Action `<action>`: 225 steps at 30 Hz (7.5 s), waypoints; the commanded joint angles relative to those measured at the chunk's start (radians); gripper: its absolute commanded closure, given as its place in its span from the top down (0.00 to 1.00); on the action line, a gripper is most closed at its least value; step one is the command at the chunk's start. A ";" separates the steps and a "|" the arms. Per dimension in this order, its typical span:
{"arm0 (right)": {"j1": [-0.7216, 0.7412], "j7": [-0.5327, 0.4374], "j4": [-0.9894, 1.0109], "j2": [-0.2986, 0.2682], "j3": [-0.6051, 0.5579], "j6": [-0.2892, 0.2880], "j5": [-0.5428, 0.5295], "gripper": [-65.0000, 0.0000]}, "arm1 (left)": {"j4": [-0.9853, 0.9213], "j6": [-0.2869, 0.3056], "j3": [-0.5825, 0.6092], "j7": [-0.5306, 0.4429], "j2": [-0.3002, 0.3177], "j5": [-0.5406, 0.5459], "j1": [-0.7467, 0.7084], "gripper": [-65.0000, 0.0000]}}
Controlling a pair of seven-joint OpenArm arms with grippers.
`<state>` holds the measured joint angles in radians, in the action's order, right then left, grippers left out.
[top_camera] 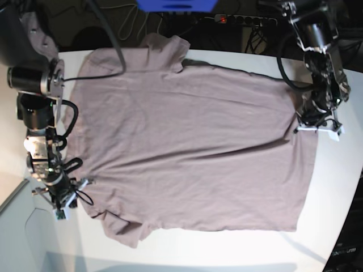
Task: Layout the t-shirt on the table in an organized manner, then fold the t-shirt properly
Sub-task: 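Move the right gripper to the shoulder and grasp the shirt there, then hold the shirt shoulders with both grippers and smooth it flat, then lift the shirt edge with both grippers and stretch it taut, then fold the shirt side lengthwise with both grippers toward the shirt middle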
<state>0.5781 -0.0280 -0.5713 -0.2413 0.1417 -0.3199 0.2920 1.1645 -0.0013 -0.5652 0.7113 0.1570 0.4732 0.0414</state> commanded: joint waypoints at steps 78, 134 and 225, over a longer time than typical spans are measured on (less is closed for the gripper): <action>-0.926 0.546 -1.239 0.213 0.005 -0.126 -0.127 0.45 | 0.342 0.007 -0.174 0.012 -0.024 0.009 -0.294 0.36; -0.809 0.538 -0.861 0.176 0.184 -0.126 -0.129 0.60 | 0.162 0.007 -0.171 0.011 0.026 0.008 -0.196 0.00; -0.372 0.501 -0.695 0.133 0.180 -0.247 -0.124 0.00 | 0.012 0.007 -0.229 0.008 0.006 0.017 0.298 0.00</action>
<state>0.1833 0.4938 -1.2495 -0.0986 0.3199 -0.5613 0.1772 1.1587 -0.0010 -0.7956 0.7372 0.1394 0.4767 0.3096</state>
